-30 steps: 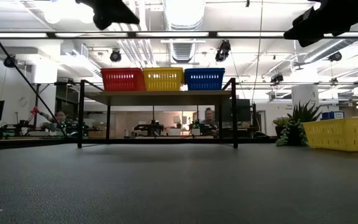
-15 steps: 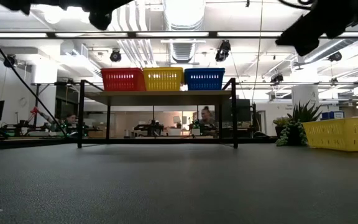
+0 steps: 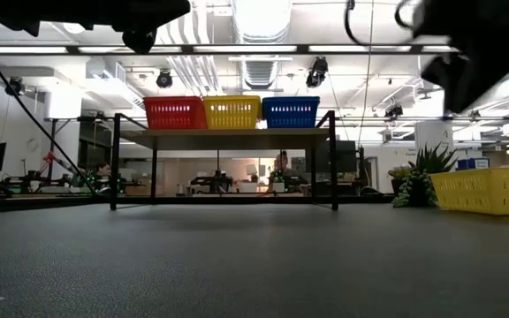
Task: Stack baskets on shelf by color
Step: Stack the yellow bin on top of the yellow bin on the shelf
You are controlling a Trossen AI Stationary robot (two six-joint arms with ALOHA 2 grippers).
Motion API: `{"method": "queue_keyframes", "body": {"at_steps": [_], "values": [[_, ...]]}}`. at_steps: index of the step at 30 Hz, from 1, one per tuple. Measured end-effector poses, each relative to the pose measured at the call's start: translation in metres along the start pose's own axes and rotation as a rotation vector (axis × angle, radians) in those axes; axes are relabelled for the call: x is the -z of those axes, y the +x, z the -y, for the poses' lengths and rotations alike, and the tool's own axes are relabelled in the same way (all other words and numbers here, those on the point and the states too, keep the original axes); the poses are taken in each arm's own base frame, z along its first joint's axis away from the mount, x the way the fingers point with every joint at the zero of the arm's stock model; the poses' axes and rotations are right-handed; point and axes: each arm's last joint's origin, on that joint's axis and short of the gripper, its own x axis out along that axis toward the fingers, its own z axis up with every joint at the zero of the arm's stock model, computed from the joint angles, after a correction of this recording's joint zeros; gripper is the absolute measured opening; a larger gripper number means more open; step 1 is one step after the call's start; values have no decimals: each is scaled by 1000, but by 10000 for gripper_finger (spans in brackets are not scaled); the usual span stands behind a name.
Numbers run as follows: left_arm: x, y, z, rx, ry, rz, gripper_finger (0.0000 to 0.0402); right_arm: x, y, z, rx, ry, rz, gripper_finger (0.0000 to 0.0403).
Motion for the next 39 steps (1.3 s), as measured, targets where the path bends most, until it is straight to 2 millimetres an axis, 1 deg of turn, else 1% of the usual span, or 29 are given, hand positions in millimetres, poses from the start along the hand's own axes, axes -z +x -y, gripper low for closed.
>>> {"method": "queue_keyframes", "body": {"at_steps": [4, 7, 9, 16, 21, 30, 35, 37, 39], "values": [[1, 0, 0, 0, 0, -3, 0, 13, 4, 2, 7, -21, -226, 145], [1, 0, 0, 0, 1, -3, 0, 20, 6, 3, 25, -16, -337, 143], [1, 0, 0, 0, 3, -3, 0, 22, 8, 4, 23, -14, -377, 142], [1, 0, 0, 1, 3, -3, 0, 29, 18, 5, 49, -32, -438, 141], [1, 0, 0, 1, 3, -3, 0, 37, 28, 7, 100, -45, -476, 141], [1, 0, 0, 1, 4, -5, 0, 38, 37, 12, 140, -43, -488, 139], [1, 0, 0, 1, 4, -6, 0, 41, 47, 15, 127, -37, -455, 122], [2, 0, 0, 1, 4, -6, 0, 43, 49, 16, 124, -49, -454, 106], [2, 0, 0, 1, 4, -9, 0, 44, 50, 16, 123, -52, -455, 80]]}}
